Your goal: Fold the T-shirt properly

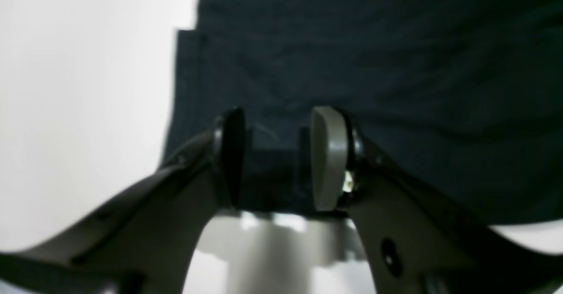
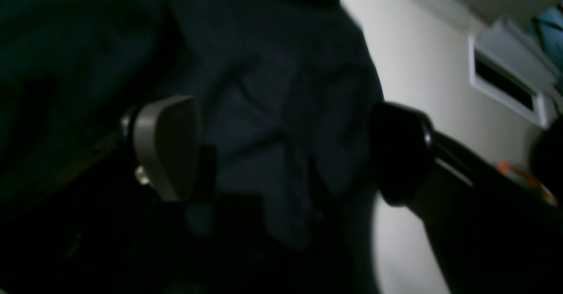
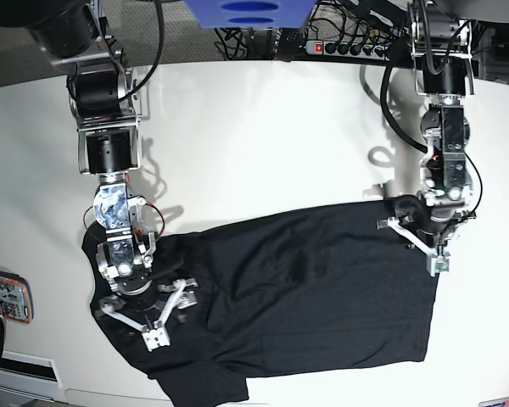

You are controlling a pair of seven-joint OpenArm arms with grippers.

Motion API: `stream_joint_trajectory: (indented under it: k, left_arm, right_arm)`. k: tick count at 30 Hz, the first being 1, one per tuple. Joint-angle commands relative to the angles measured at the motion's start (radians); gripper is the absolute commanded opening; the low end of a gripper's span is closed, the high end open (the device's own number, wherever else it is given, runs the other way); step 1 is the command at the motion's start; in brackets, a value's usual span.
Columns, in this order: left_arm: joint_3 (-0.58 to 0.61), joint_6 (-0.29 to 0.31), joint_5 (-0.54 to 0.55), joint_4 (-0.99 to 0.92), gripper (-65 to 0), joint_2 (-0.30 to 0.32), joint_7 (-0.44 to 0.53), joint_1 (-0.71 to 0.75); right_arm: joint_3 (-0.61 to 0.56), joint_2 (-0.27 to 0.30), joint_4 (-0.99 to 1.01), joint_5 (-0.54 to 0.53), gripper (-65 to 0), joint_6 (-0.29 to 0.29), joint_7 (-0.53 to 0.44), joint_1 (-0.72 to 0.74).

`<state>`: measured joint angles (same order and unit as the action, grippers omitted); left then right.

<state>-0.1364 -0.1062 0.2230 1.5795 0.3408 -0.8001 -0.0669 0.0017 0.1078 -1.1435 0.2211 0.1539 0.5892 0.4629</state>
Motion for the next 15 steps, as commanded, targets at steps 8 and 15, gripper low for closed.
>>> stream_joint_trajectory:
  k: [8,15]
  left_arm:
    - [-0.09,-0.003,0.146,0.026,-41.2,-0.01,-0.049,0.023]
    - [-0.084,-0.003,0.146,0.015,-41.2,-0.012,0.005,0.046]
  right_arm:
    - [0.053,0.043,0.001,-0.182,-8.9,0.031,-0.016,0.026]
    - [0.057,0.053,0.098,-0.185,-8.9,0.031,-0.053,0.023]
